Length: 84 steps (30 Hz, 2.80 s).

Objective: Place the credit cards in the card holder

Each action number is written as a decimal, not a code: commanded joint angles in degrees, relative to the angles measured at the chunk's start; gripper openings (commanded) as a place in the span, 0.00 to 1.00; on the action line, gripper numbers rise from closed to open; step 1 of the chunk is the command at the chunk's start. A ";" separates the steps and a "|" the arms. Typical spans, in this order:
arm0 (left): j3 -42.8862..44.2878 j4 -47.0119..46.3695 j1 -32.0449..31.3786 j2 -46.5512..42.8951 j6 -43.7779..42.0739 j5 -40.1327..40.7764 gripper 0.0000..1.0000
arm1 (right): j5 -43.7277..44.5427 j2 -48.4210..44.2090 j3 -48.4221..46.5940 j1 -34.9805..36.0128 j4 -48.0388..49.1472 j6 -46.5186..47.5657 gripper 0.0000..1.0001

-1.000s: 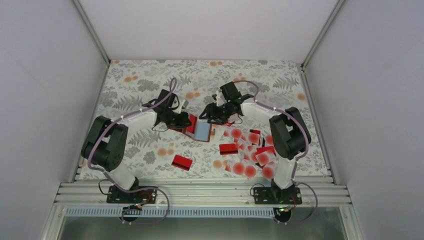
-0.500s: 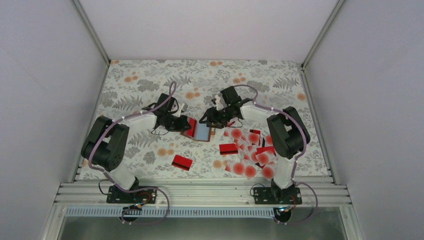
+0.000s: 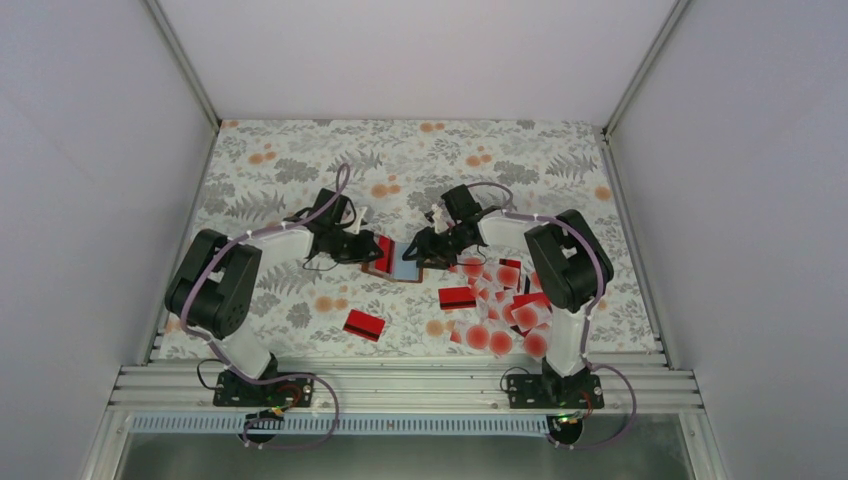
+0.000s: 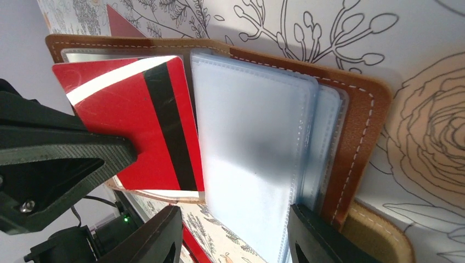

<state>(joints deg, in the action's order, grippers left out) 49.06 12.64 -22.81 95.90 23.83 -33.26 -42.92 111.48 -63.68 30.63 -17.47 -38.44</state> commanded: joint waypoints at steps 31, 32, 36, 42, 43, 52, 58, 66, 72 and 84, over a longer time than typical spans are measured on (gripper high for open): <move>-1.12 -2.06 5.24 0.07 5.28 -7.82 0.02 | 12.79 3.23 -0.92 0.06 -10.91 5.82 0.46; -1.00 -2.02 5.31 0.12 5.33 -7.92 0.02 | 13.44 2.89 -1.38 0.11 -11.78 6.23 0.46; -0.53 -2.13 5.28 0.79 5.00 -8.18 0.02 | 15.11 2.01 -2.91 0.06 -14.16 6.91 0.46; -1.36 -4.99 5.25 2.76 5.79 -10.44 0.02 | 15.00 1.68 -3.21 0.06 -14.25 6.53 0.46; -1.34 -5.41 5.23 3.28 6.11 -10.94 0.02 | 14.78 1.95 -3.14 0.12 -13.92 6.53 0.46; -0.90 -9.04 5.28 5.43 8.62 -13.63 0.02 | 13.80 2.85 -1.40 0.10 -11.68 5.57 0.46; -0.63 -10.26 5.27 7.23 9.60 -14.72 0.02 | 13.52 3.10 -1.18 0.07 -11.34 5.56 0.46; -0.20 -10.89 5.25 8.39 10.28 -15.22 0.02 | 13.22 3.26 -1.18 0.09 -11.14 5.52 0.46; -0.46 -12.27 5.25 9.46 10.90 -15.99 0.02 | 12.92 3.51 -1.18 0.10 -11.03 5.56 0.46; -2.47 -14.67 4.86 9.90 12.11 -16.66 0.02 | 12.32 3.97 -1.02 0.12 -10.65 5.27 0.46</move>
<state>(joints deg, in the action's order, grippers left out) 47.44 -0.62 -17.74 104.75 35.46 -48.82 -36.47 111.90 -67.46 30.85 -25.10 -32.97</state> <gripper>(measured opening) 0.026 0.458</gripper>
